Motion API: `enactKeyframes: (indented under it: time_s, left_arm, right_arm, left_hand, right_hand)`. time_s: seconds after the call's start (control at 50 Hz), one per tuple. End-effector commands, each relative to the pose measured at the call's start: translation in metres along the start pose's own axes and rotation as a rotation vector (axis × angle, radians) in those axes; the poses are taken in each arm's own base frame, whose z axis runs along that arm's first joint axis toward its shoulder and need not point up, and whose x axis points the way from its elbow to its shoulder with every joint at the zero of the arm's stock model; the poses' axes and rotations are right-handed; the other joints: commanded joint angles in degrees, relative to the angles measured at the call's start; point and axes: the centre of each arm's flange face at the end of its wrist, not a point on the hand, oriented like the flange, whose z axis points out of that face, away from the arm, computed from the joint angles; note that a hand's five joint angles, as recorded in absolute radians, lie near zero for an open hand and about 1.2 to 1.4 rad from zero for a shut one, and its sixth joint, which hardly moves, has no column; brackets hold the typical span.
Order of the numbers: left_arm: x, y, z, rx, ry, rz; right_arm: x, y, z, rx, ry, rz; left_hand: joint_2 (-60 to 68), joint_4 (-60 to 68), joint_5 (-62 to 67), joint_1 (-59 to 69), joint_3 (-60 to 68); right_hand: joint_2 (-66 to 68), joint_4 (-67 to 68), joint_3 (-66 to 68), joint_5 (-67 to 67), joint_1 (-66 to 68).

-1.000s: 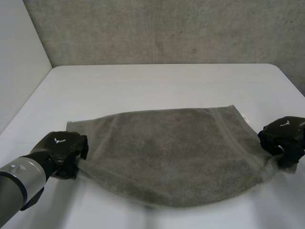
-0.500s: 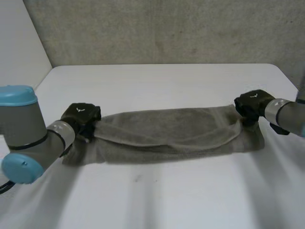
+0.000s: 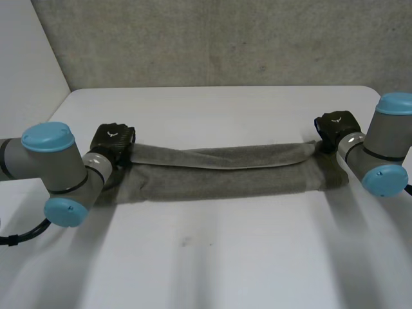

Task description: Fold the towel.

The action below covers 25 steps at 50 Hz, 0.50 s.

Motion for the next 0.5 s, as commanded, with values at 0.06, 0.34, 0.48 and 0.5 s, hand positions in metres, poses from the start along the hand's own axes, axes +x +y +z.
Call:
enactKeyframes:
  time_s: [0.06,0.34,0.48,0.5]
  left_arm:
    - [0.001,-0.007,-0.003,0.021,0.0,0.01]
    - [-0.025,-0.093,-0.032,0.215,-0.068,0.045]
    - [-0.026,-0.104,-0.066,0.164,-0.056,0.037]
    - [-0.024,-0.101,-0.073,0.123,-0.044,0.033]
  right_arm:
    - [0.003,-0.019,-0.002,0.043,0.021,0.016]
    - [0.05,-0.121,-0.055,0.282,0.098,0.097]
    - [0.038,-0.117,-0.082,0.202,-0.047,0.097]
    - [0.038,-0.117,-0.083,0.202,-0.048,0.097]
  left_hand:
    - [-59.85,-59.76,-59.63,-58.88,-59.72]
    - [-59.85,-59.76,-59.63,-58.88,-59.72]
    - [-35.85,-35.76,-35.63,-34.88,-35.72]
    - [-31.76,-31.66,-31.54,-30.78,-31.62]
  right_hand:
    - [-57.09,-58.72,-58.09,-49.41,-53.75]
    - [-57.09,-58.72,-58.09,-49.41,-53.75]
    - [-43.94,-45.57,-44.93,-36.26,-40.6]
    - [-43.88,-45.51,-44.88,-36.21,-40.55]
